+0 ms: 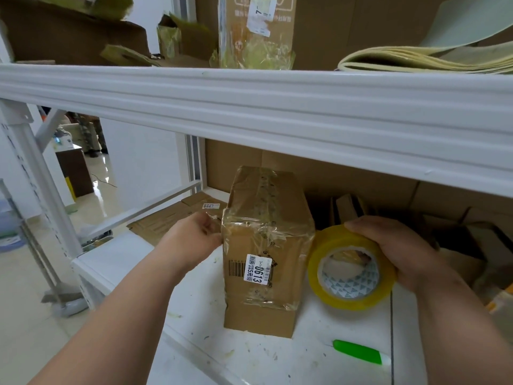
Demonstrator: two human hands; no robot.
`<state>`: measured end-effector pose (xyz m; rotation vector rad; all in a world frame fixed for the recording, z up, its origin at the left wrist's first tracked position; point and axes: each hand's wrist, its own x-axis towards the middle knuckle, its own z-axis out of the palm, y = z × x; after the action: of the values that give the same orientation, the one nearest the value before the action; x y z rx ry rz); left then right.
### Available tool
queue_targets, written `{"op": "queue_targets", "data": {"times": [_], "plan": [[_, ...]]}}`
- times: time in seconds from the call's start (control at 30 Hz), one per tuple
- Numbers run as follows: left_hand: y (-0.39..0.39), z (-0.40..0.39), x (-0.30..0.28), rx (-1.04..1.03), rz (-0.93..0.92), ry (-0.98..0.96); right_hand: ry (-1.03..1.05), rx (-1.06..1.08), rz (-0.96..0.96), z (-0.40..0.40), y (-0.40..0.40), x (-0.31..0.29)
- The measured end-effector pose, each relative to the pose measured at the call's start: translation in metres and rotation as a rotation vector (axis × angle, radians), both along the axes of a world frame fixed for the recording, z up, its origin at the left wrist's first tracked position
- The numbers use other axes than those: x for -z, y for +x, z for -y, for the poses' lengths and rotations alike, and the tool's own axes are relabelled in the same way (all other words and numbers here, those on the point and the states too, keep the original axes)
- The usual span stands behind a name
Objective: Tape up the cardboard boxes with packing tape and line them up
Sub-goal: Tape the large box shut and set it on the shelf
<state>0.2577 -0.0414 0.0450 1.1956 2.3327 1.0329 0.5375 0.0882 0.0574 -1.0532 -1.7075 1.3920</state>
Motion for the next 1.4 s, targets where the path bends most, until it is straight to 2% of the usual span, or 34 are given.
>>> {"op": "queue_targets", "data": {"times": [0.1, 0.17, 0.2, 0.27, 0.33, 0.47, 0.53, 0.63, 0.83, 1.03, 1.13, 1.27, 1.33, 1.4], "plan": [[0.006, 0.000, 0.007, -0.064, -0.019, 0.323, 0.018, 0.021, 0.020, -0.001, -0.001, 0.004], [0.013, 0.000, 0.003, -0.033, 0.070, 0.570, 0.043, 0.055, 0.043, -0.002, 0.000, 0.007], [0.019, 0.001, 0.000, 0.024, 0.117, 0.612, 0.059, 0.073, 0.052, -0.002, 0.000, 0.008], [0.034, 0.003, -0.002, 0.177, 0.111, 0.488, 0.082, 0.116, 0.064, -0.002, -0.001, 0.011], [0.039, 0.001, 0.000, 0.271, -0.081, 0.286, 0.078, 0.143, 0.039, -0.001, -0.003, 0.014], [0.029, -0.003, -0.015, 0.266, -0.464, -0.015, 0.085, 0.176, 0.011, 0.003, -0.006, 0.015], [0.033, -0.005, -0.018, 0.286, -0.637, -0.086, 0.097, 0.177, 0.016, 0.004, -0.008, 0.014], [0.051, -0.010, -0.012, 0.349, -0.807, -0.069, 0.105, 0.178, 0.042, 0.005, -0.009, 0.013], [0.070, -0.024, -0.021, 0.440, -0.863, -0.094, 0.127, 0.165, 0.076, 0.006, -0.014, 0.011], [0.066, -0.034, -0.022, 0.475, -0.757, -0.076, 0.145, 0.137, 0.047, 0.005, -0.012, 0.015], [0.056, -0.034, -0.012, 0.484, -0.812, 0.050, 0.090, 0.119, -0.055, 0.010, -0.009, 0.019], [0.024, -0.029, -0.004, 0.507, -0.774, 0.199, -0.147, -0.125, -0.320, 0.015, -0.001, 0.031], [0.013, -0.026, -0.002, 0.447, -0.753, 0.272, -0.188, -0.260, -0.383, 0.024, -0.007, 0.036], [0.004, -0.023, 0.003, 0.357, -0.728, 0.331, -0.180, -0.302, -0.406, 0.036, -0.022, 0.042]]}}
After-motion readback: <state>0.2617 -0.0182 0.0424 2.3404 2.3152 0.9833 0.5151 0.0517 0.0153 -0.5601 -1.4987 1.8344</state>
